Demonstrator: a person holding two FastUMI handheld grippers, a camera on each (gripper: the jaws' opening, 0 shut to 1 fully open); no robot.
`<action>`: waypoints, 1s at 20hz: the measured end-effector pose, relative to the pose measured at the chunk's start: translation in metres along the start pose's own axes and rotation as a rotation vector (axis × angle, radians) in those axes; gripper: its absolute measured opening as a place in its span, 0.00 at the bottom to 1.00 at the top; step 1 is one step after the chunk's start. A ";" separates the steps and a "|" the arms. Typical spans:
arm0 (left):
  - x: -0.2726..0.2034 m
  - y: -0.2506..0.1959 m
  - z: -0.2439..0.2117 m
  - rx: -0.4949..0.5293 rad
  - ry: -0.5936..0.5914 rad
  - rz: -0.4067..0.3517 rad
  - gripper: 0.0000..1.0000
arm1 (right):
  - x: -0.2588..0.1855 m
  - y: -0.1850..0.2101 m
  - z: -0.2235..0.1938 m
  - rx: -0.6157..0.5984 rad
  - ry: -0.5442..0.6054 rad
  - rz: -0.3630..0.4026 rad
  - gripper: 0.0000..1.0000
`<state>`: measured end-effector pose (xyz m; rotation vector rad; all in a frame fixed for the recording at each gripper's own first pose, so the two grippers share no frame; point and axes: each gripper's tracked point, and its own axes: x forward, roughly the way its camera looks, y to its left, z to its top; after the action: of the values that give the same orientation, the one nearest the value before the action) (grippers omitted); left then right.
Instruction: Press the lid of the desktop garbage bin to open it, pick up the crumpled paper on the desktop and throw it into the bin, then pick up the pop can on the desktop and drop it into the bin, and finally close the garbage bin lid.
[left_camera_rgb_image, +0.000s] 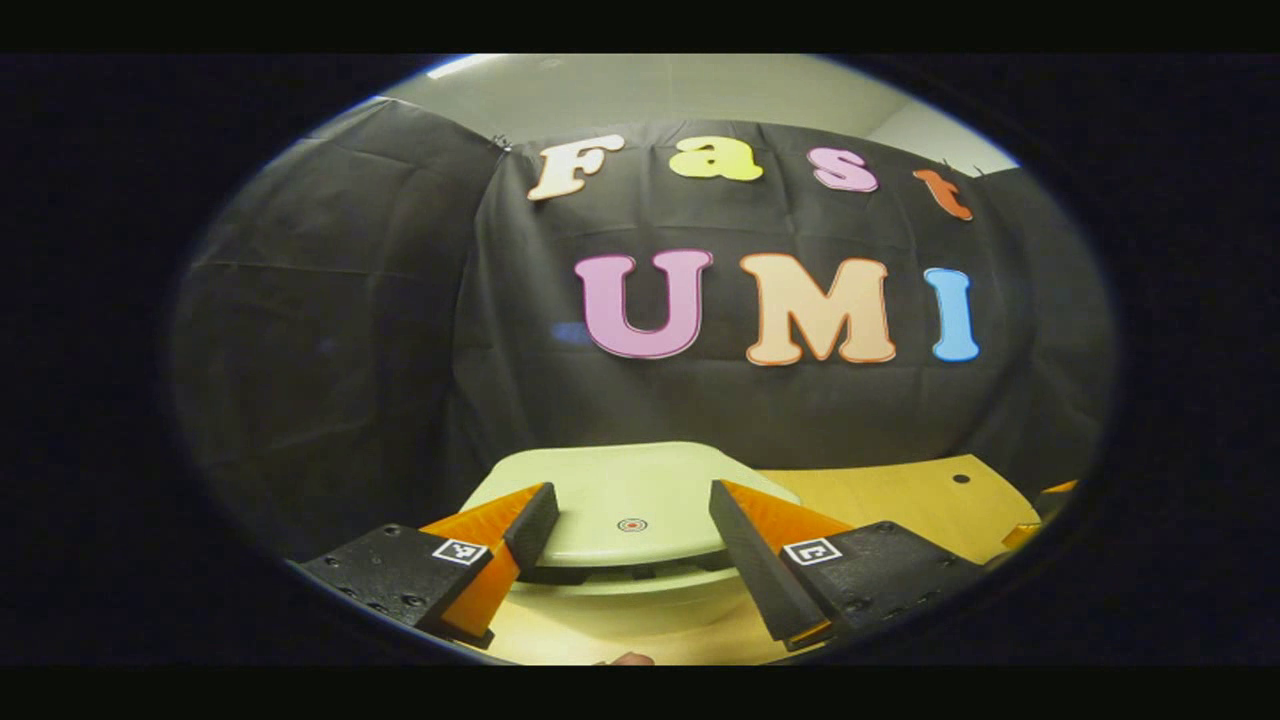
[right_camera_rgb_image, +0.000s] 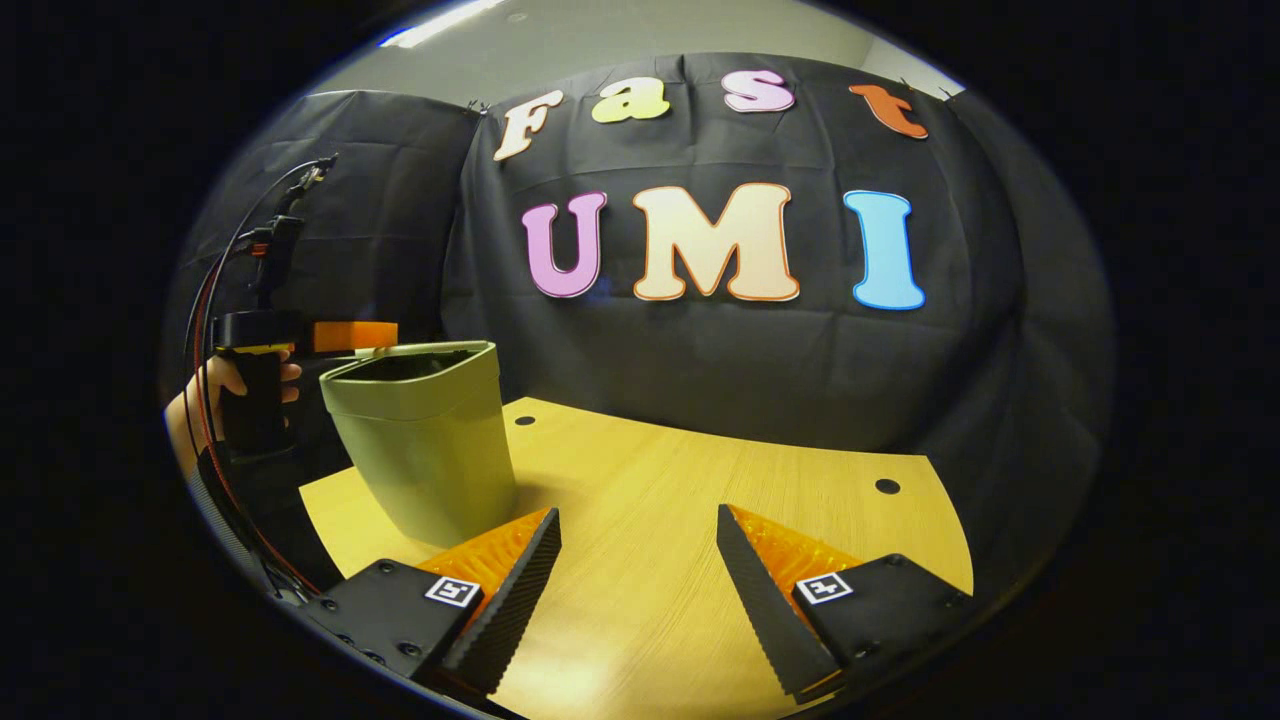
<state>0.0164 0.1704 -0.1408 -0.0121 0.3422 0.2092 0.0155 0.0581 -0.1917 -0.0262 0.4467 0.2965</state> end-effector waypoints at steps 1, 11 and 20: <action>0.001 0.001 -0.003 0.011 0.004 0.000 0.91 | 0.001 0.003 0.000 0.000 0.002 0.004 0.99; 0.004 0.002 -0.024 0.030 0.035 -0.033 0.93 | 0.024 0.025 -0.017 -0.011 0.059 0.019 0.98; -0.009 -0.015 0.022 -0.054 -0.179 -0.063 0.92 | -0.001 -0.013 0.035 0.036 -0.080 -0.050 0.99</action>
<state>0.0182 0.1551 -0.1176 -0.0570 0.1577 0.1560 0.0336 0.0482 -0.1602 0.0097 0.3713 0.2390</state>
